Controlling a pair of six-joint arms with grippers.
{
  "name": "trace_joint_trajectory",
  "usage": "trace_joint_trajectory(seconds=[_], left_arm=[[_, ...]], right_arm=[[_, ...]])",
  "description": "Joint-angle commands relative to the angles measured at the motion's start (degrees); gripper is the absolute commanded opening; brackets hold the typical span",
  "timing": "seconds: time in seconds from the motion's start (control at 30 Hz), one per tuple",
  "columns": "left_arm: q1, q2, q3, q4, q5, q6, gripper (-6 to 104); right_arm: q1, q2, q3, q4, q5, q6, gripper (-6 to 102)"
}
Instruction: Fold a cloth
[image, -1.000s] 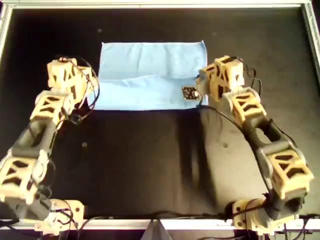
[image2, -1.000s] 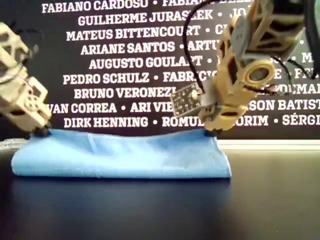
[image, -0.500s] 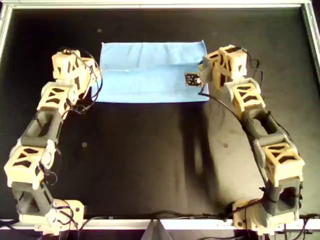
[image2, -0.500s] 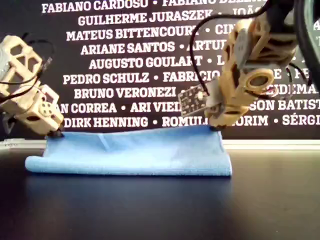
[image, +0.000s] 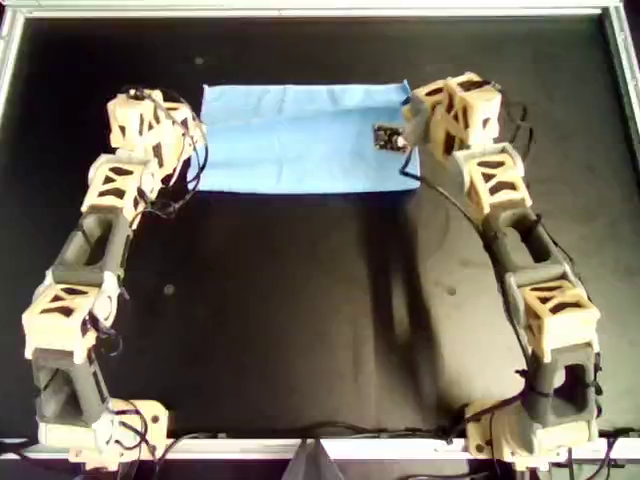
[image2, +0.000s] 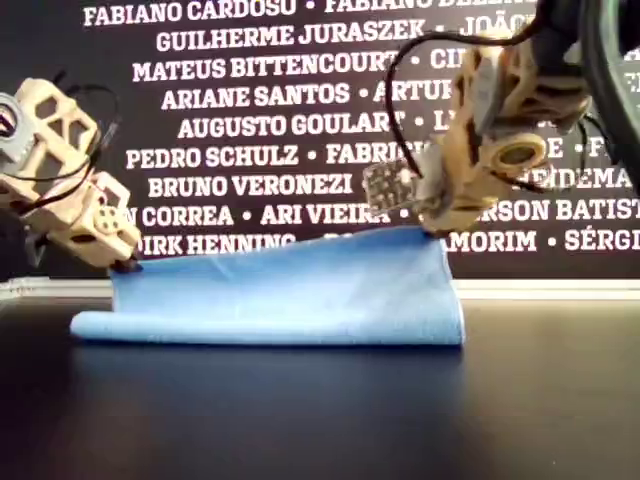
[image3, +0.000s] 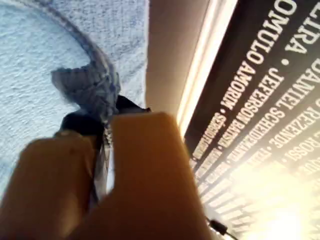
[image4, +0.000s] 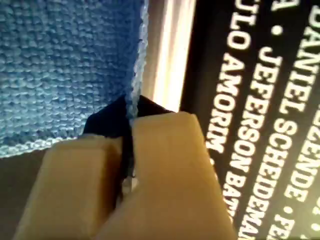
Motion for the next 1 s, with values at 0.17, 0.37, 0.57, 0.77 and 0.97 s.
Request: trace_joint_trajectory(seconds=[0.17,0.37,0.57,0.77,0.97], left_arm=[[0.35,-2.99,-11.51,-1.05,0.44,-0.35,0],[0.35,-8.35,-16.79,-1.05,0.44,-0.79,1],[0.35,-10.99,-20.3,-1.05,0.44,-0.53,22],[0.35,-10.99,-20.48,-1.05,0.44,0.09,38],[0.44,-10.02,-20.48,-1.05,0.44,0.09,39]], right_arm=[[-0.7,-1.93,-7.56,-1.67,-0.26,-3.34,-2],[-0.62,-4.31,-11.51,-1.76,-0.35,-3.25,-1],[-0.79,-6.94,-15.64,-1.76,-0.26,-3.25,17],[-0.79,-6.94,-15.64,-1.67,-0.18,-3.34,38],[-0.97,-5.89,-15.73,-1.67,-0.26,-3.08,40]])
